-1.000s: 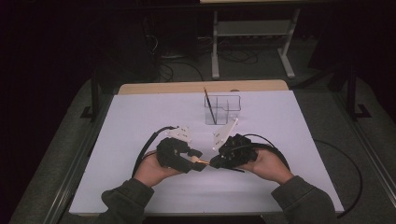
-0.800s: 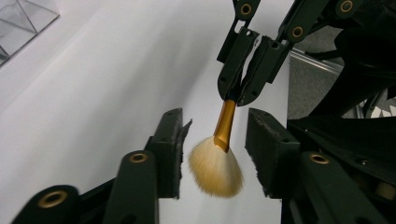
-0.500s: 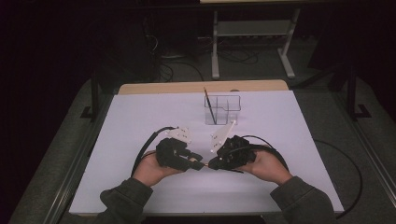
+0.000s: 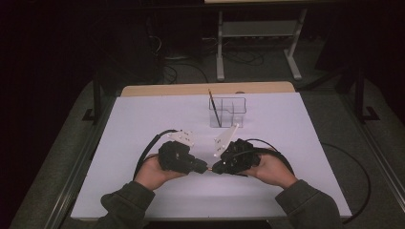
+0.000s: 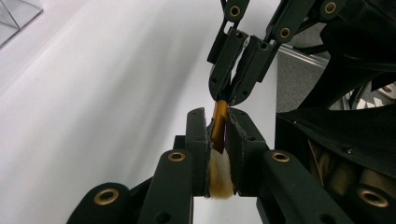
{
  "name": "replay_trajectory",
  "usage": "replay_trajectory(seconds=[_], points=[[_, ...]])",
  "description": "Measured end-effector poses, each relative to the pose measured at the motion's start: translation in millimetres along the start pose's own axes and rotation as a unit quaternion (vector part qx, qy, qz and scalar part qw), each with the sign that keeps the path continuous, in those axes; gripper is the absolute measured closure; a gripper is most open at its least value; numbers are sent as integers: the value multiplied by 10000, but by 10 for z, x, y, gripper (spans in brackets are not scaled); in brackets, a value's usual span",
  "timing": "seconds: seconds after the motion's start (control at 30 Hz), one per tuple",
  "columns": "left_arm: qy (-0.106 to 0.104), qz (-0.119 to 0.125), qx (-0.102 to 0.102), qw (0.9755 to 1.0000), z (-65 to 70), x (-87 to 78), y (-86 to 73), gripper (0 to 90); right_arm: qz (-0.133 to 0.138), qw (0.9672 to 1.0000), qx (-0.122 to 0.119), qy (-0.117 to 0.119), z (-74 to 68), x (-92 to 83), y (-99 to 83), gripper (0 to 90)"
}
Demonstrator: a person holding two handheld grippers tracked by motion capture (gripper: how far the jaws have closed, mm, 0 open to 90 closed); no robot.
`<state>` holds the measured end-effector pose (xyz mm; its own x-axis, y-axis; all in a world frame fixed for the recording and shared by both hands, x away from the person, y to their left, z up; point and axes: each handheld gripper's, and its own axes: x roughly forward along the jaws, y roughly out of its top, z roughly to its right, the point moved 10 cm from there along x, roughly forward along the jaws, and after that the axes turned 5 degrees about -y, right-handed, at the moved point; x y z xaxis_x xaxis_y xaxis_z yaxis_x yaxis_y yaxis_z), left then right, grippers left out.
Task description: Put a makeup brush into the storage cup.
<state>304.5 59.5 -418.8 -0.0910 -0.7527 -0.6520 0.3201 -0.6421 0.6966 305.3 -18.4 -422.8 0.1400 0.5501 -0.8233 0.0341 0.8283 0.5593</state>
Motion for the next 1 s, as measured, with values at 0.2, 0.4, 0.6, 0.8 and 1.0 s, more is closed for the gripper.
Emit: replay_trajectory(seconds=[0.2, 0.4, 0.6, 0.8, 1.0], points=[[-87, -17, 24, 10000, 17, -6, -2, 818, -49, 10000, -57, 5, -15, 28, -1, 826], [-159, -50, 65, 9998, 45, -20, 9, 840, -54, 9998, -177, 2, -37, 53, 7, 826], [-135, -123, 79, 9998, 58, -21, 22, 842, -45, 9998, -212, -11, -49, 60, 12, 825], [-62, -314, 185, 9993, 70, -12, 39, 843, -69, 9998, -156, 45, -61, 69, 5, 799], [-28, -331, 210, 9992, 68, -13, 42, 843, -290, 9993, -240, 87, -58, 104, -41, 764]])
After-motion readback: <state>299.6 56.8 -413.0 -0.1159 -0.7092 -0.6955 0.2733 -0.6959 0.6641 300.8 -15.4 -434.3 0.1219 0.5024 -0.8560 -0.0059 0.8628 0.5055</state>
